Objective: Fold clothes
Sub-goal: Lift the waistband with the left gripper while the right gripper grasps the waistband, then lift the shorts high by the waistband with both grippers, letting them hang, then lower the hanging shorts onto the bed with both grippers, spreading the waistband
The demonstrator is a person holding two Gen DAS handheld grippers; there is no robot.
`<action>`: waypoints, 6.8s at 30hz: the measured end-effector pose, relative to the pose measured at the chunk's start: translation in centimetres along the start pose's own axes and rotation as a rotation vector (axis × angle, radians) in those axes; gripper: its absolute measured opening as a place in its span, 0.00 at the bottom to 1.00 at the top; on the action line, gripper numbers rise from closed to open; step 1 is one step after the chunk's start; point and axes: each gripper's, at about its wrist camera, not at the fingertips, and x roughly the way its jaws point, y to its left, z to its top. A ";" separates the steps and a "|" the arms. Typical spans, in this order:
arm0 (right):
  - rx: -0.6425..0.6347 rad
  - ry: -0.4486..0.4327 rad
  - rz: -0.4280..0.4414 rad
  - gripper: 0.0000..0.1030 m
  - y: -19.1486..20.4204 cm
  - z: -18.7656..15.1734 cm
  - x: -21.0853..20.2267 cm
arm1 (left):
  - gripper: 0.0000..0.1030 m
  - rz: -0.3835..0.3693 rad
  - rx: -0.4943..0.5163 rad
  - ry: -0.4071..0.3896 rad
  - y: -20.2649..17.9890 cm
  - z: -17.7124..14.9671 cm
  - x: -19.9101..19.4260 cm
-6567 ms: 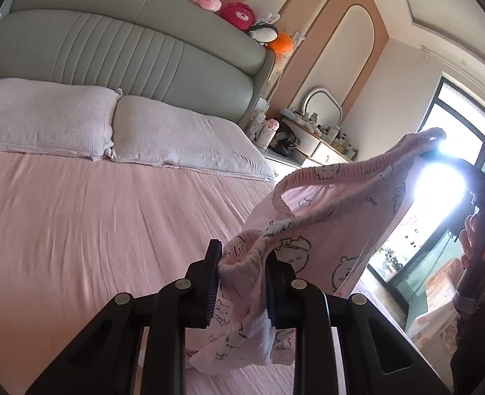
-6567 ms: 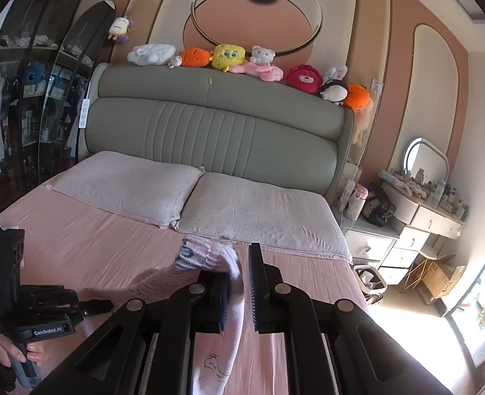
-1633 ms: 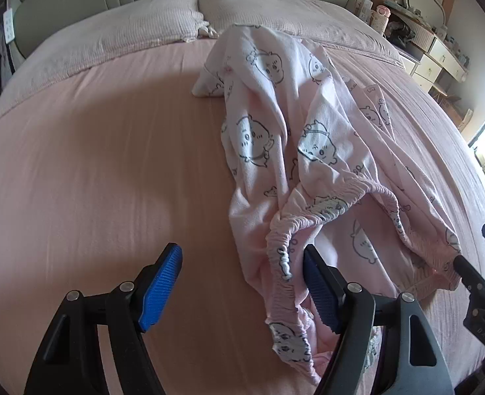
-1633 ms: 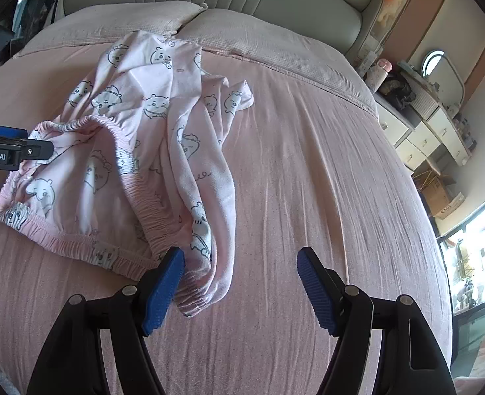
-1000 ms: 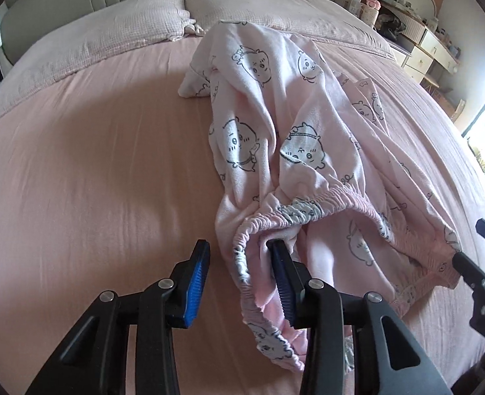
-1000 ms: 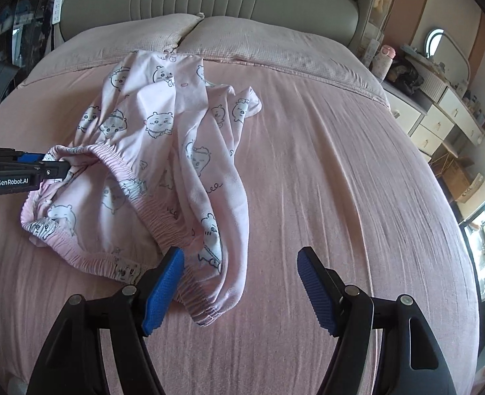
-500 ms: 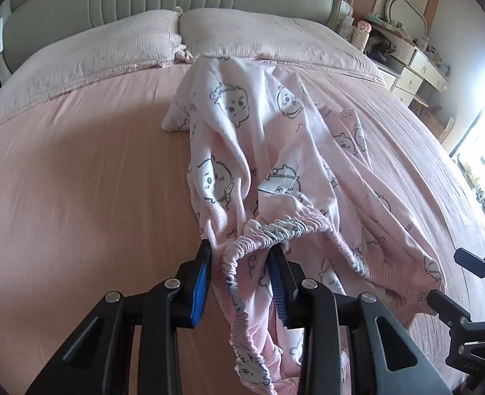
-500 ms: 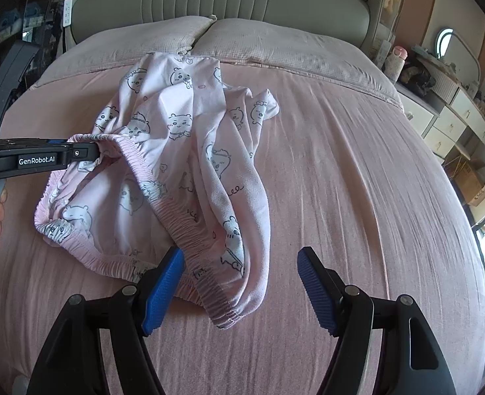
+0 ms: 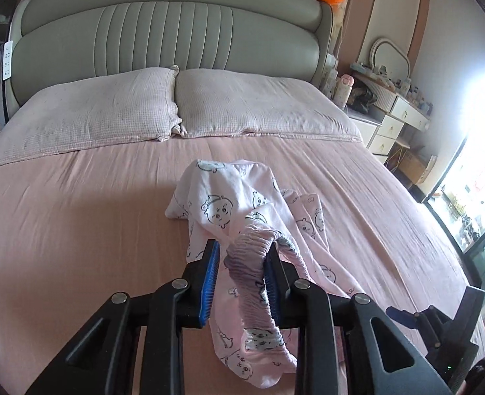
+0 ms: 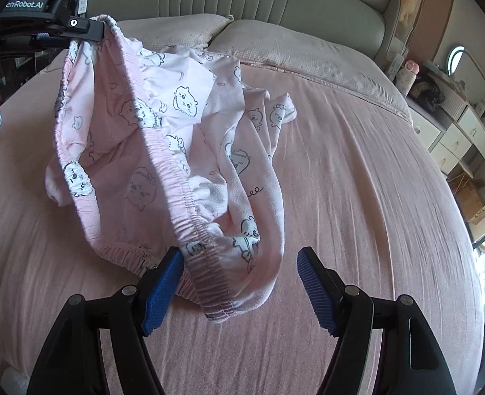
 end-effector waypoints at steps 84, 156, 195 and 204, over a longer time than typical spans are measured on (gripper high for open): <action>0.072 -0.536 0.008 0.08 -2.6 14.2 -18.1 | 0.25 -0.108 0.004 0.231 -1.6 -3.8 6.1; 0.051 -0.360 -0.234 0.08 -14.9 34.8 -15.2 | 0.21 0.203 0.123 -0.305 0.7 24.1 -7.5; 0.254 0.144 0.036 0.08 -7.2 -1.1 1.0 | 0.21 0.169 0.002 0.203 2.6 -9.2 1.3; 0.266 0.174 0.037 0.10 -7.1 -2.2 2.1 | 0.28 0.155 -0.029 0.278 2.6 -10.8 2.7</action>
